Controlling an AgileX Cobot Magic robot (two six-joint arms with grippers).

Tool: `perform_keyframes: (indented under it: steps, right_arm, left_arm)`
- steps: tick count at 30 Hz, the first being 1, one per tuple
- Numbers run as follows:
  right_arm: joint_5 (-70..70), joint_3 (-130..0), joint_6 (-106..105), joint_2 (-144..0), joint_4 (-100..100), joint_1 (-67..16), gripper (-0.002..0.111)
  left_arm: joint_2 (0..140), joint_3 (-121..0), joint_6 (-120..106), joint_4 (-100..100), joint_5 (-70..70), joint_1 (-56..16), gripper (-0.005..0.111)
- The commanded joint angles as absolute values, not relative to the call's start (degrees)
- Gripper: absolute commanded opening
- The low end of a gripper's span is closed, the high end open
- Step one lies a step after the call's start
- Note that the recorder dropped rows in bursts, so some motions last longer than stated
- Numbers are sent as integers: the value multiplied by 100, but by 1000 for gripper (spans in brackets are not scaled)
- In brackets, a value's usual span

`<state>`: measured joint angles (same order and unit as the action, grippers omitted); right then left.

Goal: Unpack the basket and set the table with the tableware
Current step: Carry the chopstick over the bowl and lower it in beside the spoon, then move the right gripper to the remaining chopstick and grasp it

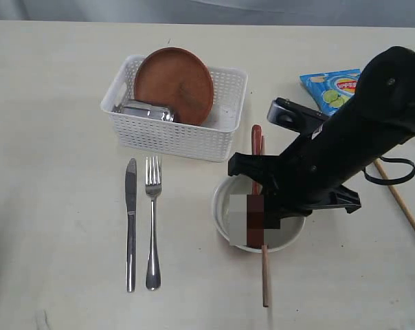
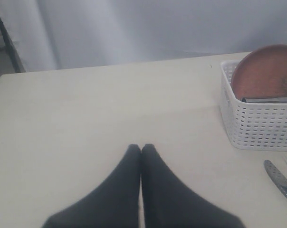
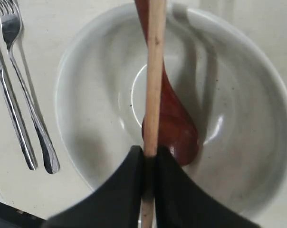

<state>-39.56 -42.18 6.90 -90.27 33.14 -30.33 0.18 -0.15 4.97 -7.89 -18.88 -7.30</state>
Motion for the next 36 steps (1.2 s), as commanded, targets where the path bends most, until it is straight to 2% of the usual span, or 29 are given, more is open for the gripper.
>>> perform_keyframes:
  steps: [1,6,7,9,12,14,20,30,36]
  right_arm:
    - [-4065,-4189,613,-9036,3315,-3041,0]
    - [-4079,-4189,613,-9036,3315,-3041,0]
    - [-4079,-4189,613,-9036,3315,-3041,3]
    - [-4079,-4189,613,-9036,3315,-3041,14]
    - [-4064,-4189,613,-9036,3315,-3041,37]
    - [-4026,-4189,603,-9036,3315,-3041,47]
    - [-4089,-4447,616,-9024,2952,-3026,48]
    - [-6065,-5820,1406,-9016,1009,-2971,48]
    - [-6689,-5871,1361,-8891,441,-2178,48]
  left_arm:
    - [0,0,488,-792,-1828,-754,0]
    - [0,0,488,-792,-1828,-754,0]
    - [0,0,488,-792,-1828,-754,0]
    - [0,0,488,-792,-1828,-754,0]
    - [0,0,488,-792,-1828,-754,0]
    - [0,0,488,-792,-1828,-754,0]
    - [0,0,488,-792,-1828,-754,0]
    - [0,0,488,-792,-1828,-754,0]
    - [0,0,488,-792,-1828,-754,0]
